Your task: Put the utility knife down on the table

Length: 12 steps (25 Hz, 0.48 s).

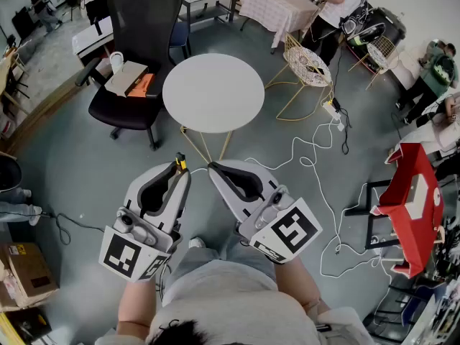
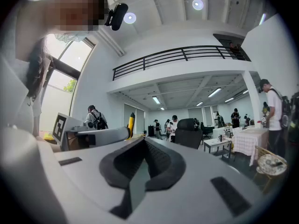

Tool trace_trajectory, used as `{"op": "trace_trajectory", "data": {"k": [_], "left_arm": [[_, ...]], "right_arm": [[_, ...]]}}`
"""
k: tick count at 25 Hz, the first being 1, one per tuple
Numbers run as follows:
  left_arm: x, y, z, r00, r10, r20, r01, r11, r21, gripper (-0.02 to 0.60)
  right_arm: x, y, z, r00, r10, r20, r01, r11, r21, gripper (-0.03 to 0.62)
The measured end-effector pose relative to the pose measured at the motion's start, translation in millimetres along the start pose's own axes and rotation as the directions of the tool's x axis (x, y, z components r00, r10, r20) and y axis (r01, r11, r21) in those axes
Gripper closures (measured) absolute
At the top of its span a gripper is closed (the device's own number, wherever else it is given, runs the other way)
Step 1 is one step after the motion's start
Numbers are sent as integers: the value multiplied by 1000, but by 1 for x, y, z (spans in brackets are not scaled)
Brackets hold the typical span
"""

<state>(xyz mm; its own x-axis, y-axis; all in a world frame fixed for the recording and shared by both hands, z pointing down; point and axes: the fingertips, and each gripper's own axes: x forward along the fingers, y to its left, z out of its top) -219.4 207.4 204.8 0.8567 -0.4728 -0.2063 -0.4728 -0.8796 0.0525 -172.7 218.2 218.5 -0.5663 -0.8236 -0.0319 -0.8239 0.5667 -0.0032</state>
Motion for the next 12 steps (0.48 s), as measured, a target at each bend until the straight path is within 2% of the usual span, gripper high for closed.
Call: {"op": "trace_trajectory", "data": {"k": [12], "left_arm": [[-20,17,3,999,-45,5,45,999,-4,514]], "right_arm": [[19,22,-3,999,-34,-11,34,999,-7,586]]}}
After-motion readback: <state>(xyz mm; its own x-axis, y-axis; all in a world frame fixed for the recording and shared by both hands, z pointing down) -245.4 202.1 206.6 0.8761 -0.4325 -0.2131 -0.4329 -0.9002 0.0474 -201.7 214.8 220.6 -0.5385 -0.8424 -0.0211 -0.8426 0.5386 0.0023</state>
